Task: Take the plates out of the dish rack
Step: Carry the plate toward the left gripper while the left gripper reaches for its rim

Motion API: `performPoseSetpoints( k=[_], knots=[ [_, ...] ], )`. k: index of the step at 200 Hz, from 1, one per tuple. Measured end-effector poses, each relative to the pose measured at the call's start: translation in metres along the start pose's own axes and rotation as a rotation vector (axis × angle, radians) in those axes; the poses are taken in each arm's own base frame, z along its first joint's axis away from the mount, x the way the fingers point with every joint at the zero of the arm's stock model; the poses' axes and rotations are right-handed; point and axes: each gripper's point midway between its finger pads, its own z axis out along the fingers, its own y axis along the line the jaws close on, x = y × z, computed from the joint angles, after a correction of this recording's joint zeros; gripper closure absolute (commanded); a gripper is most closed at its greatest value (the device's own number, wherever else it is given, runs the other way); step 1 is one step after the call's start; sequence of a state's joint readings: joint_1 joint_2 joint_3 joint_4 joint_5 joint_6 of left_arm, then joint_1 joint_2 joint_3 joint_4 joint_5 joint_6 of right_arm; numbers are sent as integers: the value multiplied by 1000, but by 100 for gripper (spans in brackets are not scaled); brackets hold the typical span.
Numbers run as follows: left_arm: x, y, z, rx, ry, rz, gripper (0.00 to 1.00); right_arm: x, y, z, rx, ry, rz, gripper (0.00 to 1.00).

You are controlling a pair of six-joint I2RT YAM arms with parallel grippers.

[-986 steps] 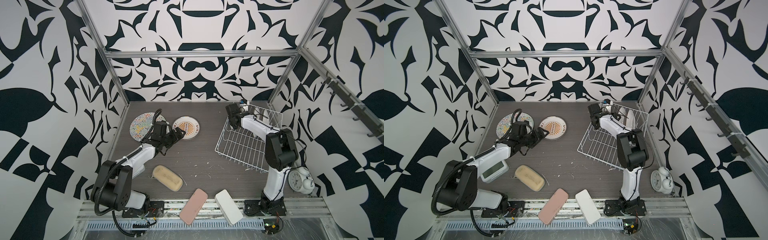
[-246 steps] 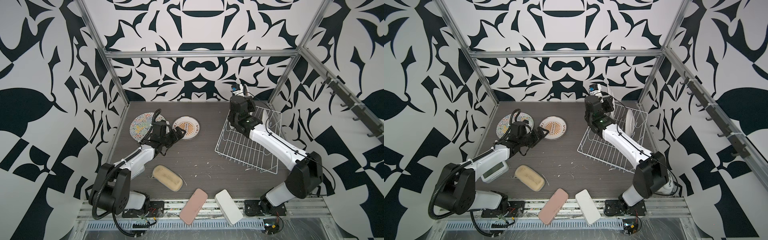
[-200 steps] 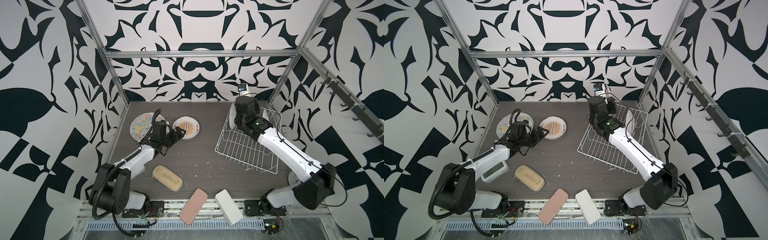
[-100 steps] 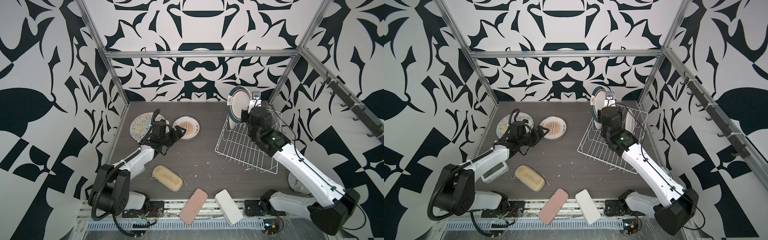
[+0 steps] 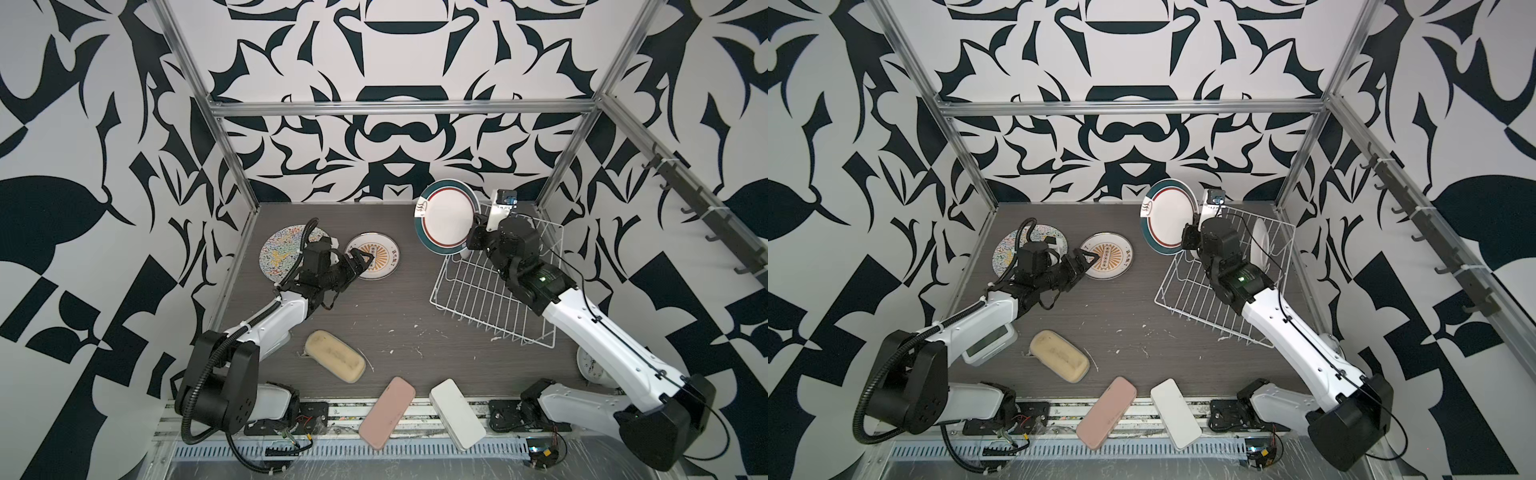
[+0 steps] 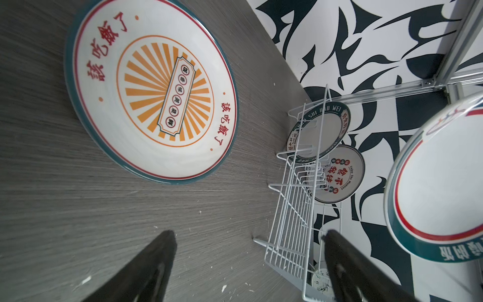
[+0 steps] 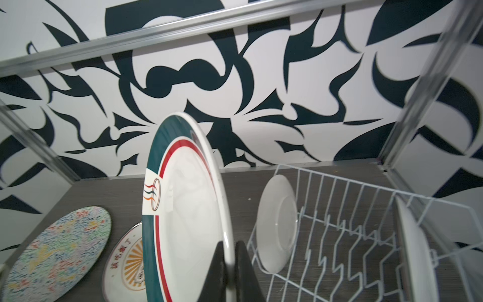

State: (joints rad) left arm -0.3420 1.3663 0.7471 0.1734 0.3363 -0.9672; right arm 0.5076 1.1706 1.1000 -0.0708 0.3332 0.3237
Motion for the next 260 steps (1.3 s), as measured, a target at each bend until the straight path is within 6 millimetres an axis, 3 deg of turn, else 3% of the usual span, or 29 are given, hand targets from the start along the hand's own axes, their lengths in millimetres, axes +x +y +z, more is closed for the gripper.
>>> performPoseSetpoints(
  k=[21, 59, 108, 187, 260],
  knots=[
    [-1, -6, -1, 35, 4, 2, 6, 19, 7, 8, -46, 37, 71, 100],
    [-3, -17, -1, 114, 20, -17, 7, 74, 17, 25, -110, 175, 196, 100],
    [1, -19, 12, 167, 67, -57, 10, 125, 14, 35, -103, 287, 328, 100],
    [5, -20, 19, 201, 100, -81, 14, 142, 25, 44, -146, 332, 444, 100],
    [8, -17, 30, 228, 132, -129, 48, 148, 35, 47, -186, 369, 529, 100]
  ],
)
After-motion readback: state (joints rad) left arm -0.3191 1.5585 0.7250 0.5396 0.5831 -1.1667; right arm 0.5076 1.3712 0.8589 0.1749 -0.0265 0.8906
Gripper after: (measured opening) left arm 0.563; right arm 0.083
